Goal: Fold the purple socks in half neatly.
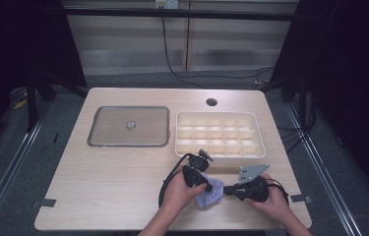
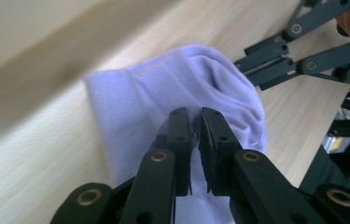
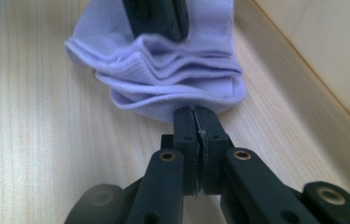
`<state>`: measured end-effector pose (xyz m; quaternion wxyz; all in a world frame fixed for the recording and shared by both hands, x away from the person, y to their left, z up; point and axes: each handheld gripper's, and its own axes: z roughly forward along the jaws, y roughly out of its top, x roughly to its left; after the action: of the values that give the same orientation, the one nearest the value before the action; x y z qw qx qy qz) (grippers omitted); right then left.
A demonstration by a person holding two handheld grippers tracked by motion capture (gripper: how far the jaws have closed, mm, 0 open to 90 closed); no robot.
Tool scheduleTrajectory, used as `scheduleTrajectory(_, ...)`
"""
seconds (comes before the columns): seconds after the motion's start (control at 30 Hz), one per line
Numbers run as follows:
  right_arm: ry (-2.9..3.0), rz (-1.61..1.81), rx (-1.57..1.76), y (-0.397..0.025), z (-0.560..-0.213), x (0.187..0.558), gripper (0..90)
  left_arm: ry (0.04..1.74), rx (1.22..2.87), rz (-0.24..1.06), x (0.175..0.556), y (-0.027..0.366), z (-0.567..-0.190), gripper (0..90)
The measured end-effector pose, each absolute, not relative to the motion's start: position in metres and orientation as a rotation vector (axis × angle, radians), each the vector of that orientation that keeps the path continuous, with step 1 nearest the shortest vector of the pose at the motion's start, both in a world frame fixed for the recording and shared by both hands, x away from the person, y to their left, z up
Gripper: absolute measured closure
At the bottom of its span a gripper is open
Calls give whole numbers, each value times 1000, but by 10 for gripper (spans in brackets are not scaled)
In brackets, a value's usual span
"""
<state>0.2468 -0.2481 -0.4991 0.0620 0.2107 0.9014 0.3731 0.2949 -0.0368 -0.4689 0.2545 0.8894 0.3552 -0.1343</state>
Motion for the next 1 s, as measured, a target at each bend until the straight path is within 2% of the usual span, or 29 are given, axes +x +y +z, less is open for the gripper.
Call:
scheduleTrajectory(0.43,2726,1124,631,-248,-499,246,881,936,2431,-324,288,-43,-474,824)
scheduleTrajectory(0.67,2728,1126,639,-248,-499,246,881,944,2407,-379,289,-40,-474,788)
scheduleTrajectory(1.0,2726,1131,640,-248,-499,246,881,939,2404,-387,288,-38,-467,769)
